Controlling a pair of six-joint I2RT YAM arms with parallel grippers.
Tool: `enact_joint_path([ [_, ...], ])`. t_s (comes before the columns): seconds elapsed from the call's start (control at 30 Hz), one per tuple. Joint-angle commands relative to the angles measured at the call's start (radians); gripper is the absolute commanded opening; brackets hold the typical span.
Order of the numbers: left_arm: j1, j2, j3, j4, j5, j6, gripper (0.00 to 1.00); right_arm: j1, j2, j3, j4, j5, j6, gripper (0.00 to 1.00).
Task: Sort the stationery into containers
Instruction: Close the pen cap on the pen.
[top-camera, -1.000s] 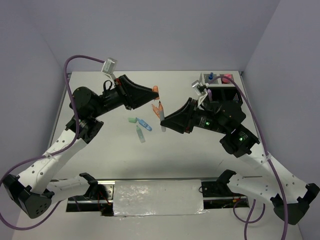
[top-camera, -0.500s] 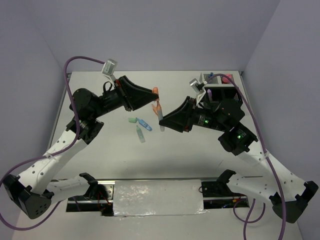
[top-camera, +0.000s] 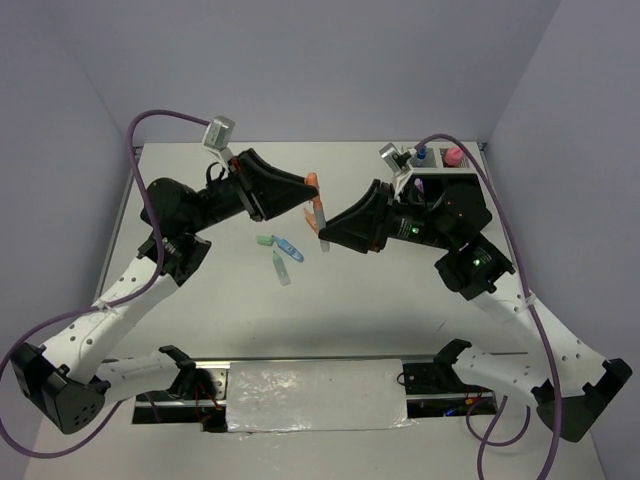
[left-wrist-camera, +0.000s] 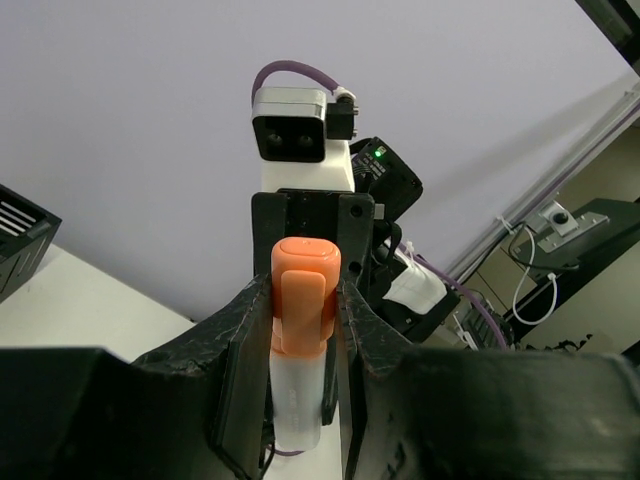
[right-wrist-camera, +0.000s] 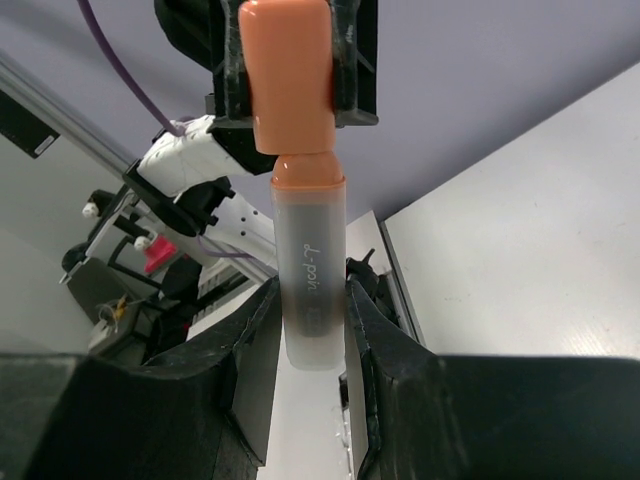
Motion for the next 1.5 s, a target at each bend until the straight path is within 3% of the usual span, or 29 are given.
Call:
enact_joint_path([
  [0.0, -0.003, -0.003, 0.015, 0.053, 0.055, -0.004, 0.02, -0.034, 0.029, 0.087, 0.095, -0.033, 0.006, 0.08],
  [0.37, -0.003, -0.002, 0.026, 0.010, 0.058, 0.027, 0.04, -0.051, 0.118, 0.236, 0.113, -0.076, -0.023, 0.09],
  [0.57, -0.005, -0.006, 0.084, -0.083, 0.069, 0.096, 0.25, -0.051, 0.127, 0.300, -0.023, -0.013, -0.213, 0.08],
  [0.6, -0.005, -0.008, 0.089, -0.118, 0.068, 0.108, 0.33, -0.051, 0.125, 0.297, -0.032, -0.010, -0.230, 0.08],
  [0.7, -0.003, -0.018, 0.115, -0.181, 0.051, 0.154, 0.48, -0.053, 0.121, 0.279, -0.036, -0.018, -0.237, 0.07],
  [0.9, -0.003, -0.009, 0.170, -0.217, 0.040, 0.194, 0.68, -0.053, 0.115, 0.247, -0.014, -0.028, -0.209, 0.07],
  [1.47, -0.005, 0.026, 0.135, -0.059, 0.063, 0.125, 0.66, -0.039, 0.115, 0.216, 0.061, -0.163, -0.126, 0.08],
])
